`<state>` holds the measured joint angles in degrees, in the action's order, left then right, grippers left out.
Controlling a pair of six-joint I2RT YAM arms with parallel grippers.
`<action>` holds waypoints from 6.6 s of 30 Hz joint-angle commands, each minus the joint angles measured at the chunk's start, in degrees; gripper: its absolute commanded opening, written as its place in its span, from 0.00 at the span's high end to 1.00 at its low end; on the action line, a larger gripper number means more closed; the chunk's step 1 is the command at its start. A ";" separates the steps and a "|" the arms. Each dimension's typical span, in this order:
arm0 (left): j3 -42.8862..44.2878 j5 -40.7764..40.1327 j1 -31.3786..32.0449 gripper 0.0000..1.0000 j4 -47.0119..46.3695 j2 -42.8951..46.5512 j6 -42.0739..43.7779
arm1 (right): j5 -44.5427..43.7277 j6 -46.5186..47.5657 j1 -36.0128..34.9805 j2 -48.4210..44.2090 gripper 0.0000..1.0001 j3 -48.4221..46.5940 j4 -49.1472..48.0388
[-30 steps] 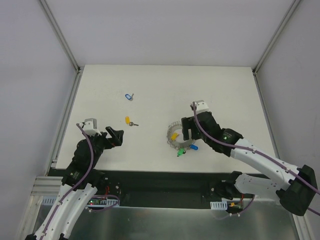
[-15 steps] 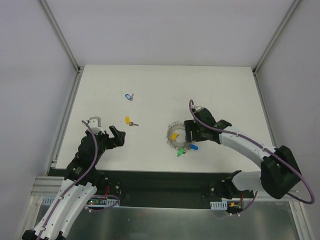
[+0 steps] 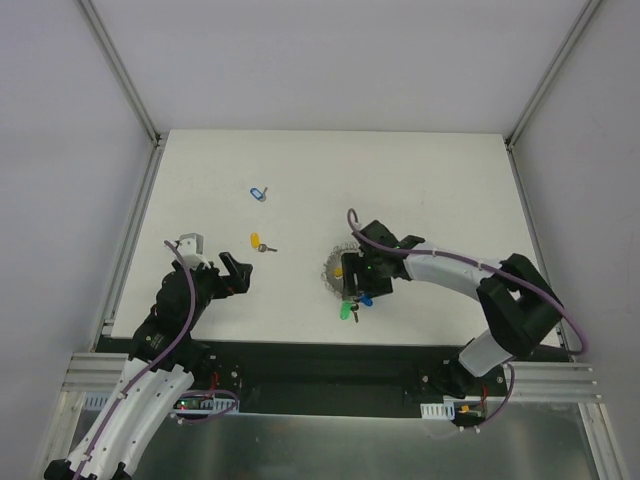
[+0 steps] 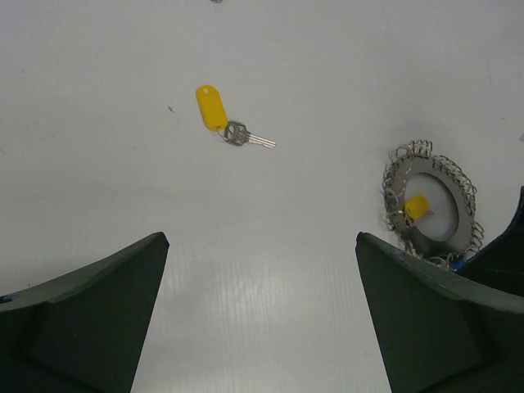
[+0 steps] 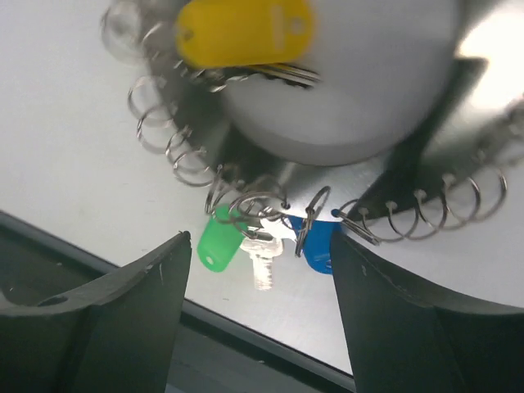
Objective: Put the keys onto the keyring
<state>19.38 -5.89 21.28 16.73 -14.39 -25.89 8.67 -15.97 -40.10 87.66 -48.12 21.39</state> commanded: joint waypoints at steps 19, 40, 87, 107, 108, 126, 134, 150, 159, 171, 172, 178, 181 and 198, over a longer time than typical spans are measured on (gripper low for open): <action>1.19 1.15 -0.10 0.01 -1.88 0.77 1.46 | -13.94 10.42 -8.95 3.39 0.37 -19.29 9.03; 1.19 1.85 -0.10 0.01 -1.88 0.59 1.54 | -2.34 10.96 -3.24 20.80 0.45 -26.25 6.82; 0.22 2.46 0.08 0.01 -2.49 1.21 1.02 | -16.41 3.57 -0.25 11.13 0.67 -18.33 9.29; 0.14 3.08 0.26 0.01 -2.76 0.07 0.93 | -12.01 4.01 1.16 14.56 0.69 -15.87 7.62; 0.14 3.16 0.26 0.01 -2.84 -0.11 0.93 | -11.57 4.10 1.34 14.73 0.69 -15.78 6.92; 0.22 3.52 0.69 0.01 -2.93 -2.04 1.10 | -12.00 9.90 1.34 14.74 0.96 -17.62 7.09; 0.49 4.22 0.69 0.01 -2.93 -2.74 1.37 | -14.11 15.60 0.64 9.38 0.99 -15.78 5.60; 5.06 5.78 0.69 0.01 -0.29 0.04 -5.14 | -10.43 21.77 -1.04 -5.73 0.99 -4.45 -7.92; -4.70 18.71 0.69 0.01 -4.24 10.79 -12.96 | -2.08 25.54 -2.18 -16.80 0.99 -1.10 -11.01; 13.65 42.27 0.87 0.03 -11.54 -18.53 8.72 | 6.27 29.32 -4.72 -26.75 0.99 -3.56 -9.17; 14.89 43.50 0.96 0.03 -11.81 -19.96 10.14 | 6.45 29.67 -4.99 -27.27 0.99 -4.34 -9.00; 22.19 50.18 2.19 0.03 -13.65 -28.05 18.50 | 9.08 32.05 -7.01 -27.89 0.99 -8.39 -6.80; 24.30 53.08 3.24 0.04 -14.44 -30.51 21.31 | 10.14 32.84 -7.89 -27.72 0.99 -10.76 -6.09; 27.21 59.07 9.31 0.32 -21.30 -35.88 26.50 | 15.94 36.88 -10.35 -24.64 0.99 -20.79 0.14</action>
<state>44.40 49.52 29.04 0.84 -49.78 -2.00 21.58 19.11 -49.87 62.98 -65.08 21.69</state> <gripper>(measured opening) 0.720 0.018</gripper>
